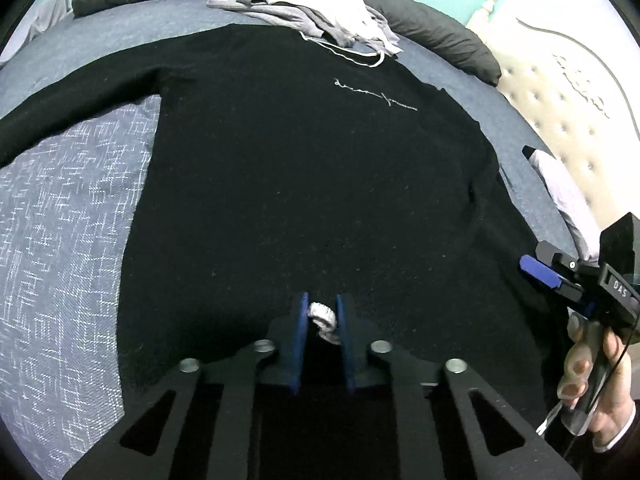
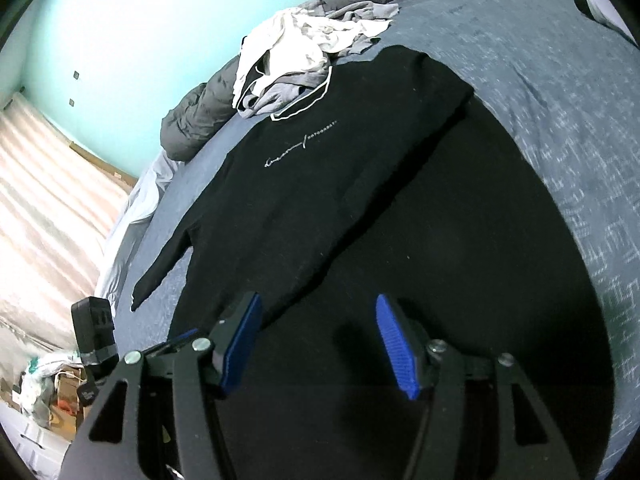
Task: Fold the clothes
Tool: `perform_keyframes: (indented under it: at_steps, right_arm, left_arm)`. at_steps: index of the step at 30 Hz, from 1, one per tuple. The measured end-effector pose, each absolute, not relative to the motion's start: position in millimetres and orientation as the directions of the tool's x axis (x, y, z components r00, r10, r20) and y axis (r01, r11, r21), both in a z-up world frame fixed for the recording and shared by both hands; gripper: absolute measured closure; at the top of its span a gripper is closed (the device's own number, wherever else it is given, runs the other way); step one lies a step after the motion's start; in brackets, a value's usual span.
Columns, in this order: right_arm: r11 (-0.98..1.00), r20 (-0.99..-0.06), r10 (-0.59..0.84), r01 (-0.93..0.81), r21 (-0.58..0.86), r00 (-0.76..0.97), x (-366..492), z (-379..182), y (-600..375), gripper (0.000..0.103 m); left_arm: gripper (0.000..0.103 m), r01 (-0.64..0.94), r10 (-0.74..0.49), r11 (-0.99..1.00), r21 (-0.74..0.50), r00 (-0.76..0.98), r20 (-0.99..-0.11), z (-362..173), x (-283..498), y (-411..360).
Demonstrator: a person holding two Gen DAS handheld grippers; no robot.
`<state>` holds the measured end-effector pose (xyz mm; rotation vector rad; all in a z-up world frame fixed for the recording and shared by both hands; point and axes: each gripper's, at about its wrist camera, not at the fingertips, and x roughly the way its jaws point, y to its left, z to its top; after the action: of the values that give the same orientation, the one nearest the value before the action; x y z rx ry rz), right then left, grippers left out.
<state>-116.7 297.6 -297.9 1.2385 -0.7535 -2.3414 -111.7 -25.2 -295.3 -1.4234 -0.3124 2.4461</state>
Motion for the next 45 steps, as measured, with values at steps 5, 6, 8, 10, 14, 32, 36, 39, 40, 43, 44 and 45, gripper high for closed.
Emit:
perform_keyframes:
  at_steps: [5, 6, 8, 10, 14, 32, 36, 39, 40, 43, 44, 45]
  right_arm:
    - [-0.775, -0.625, -0.557, 0.074, 0.627, -0.547, -114.7, -300.4, 303.3, 0.043]
    - [-0.774, -0.623, -0.556, 0.07, 0.629, -0.55, -114.5, -300.2, 304.5, 0.043]
    - [-0.768, -0.615, -0.56, 0.068, 0.637, -0.555, -114.3, -297.9, 307.1, 0.043]
    - [-0.769, -0.611, -0.555, 0.068, 0.636, -0.565, -114.8, -293.4, 310.9, 0.043]
    - [-0.777, -0.615, -0.533, 0.048, 0.628, -0.581, -121.3, -285.8, 324.7, 0.042]
    - [-0.986, -0.847, -0.165, 0.085, 0.142, -0.505, -243.3, -288.4, 379.2, 0.042]
    - [-0.989, -0.877, -0.093, 0.144, 0.027, -0.472, -265.0, -302.8, 363.7, 0.042]
    - [-0.989, -0.882, -0.081, 0.149, 0.012, -0.465, -274.8, -311.8, 359.8, 0.042]
    - [-0.989, -0.879, -0.084, 0.148, 0.016, -0.469, -277.5, -313.1, 358.7, 0.042]
    - [-0.986, -0.868, -0.055, 0.162, -0.029, -0.493, -283.3, -316.1, 352.2, 0.042]
    - [-0.987, -0.864, -0.057, 0.161, -0.028, -0.499, -285.6, -316.5, 352.1, 0.042]
    - [-0.988, -0.86, -0.057, 0.151, -0.023, -0.506, -287.0, -315.8, 355.1, 0.042]
  left_arm:
    - [0.095, -0.136, 0.363, -0.929, -0.344, -0.517, -0.775, -277.5, -104.2, -31.3]
    - [0.095, -0.134, 0.363, -0.928, -0.347, -0.529, -0.767, -272.9, -102.4, -33.4]
    - [0.095, -0.119, 0.337, -0.938, -0.327, -0.55, -0.764, -266.9, -100.0, -37.9]
    - [0.095, -0.101, 0.323, -0.941, -0.323, -0.549, -0.771, -270.6, -101.4, -43.3]
    - [0.092, -0.066, 0.273, -0.958, -0.28, -0.517, -0.811, -284.6, -104.8, -45.7]
    - [0.063, -0.141, 0.302, -0.953, -0.269, -0.519, -0.8, -291.0, -121.4, -18.9]
    - [0.063, -0.142, 0.297, -0.955, -0.261, -0.508, -0.809, -295.2, -119.7, -18.3]
    - [0.063, -0.143, 0.293, -0.956, -0.256, -0.502, -0.814, -298.6, -120.4, -16.9]
    - [0.063, -0.143, 0.292, -0.956, -0.255, -0.501, -0.814, -299.3, -120.7, -16.7]
    - [0.062, -0.144, 0.292, -0.956, -0.254, -0.499, -0.816, -300.3, -121.1, -16.1]
    - [0.062, -0.144, 0.293, -0.956, -0.255, -0.499, -0.816, -300.6, -121.4, -16.3]
    - [0.062, -0.143, 0.294, -0.956, -0.258, -0.497, -0.816, -301.1, -122.1, -16.5]
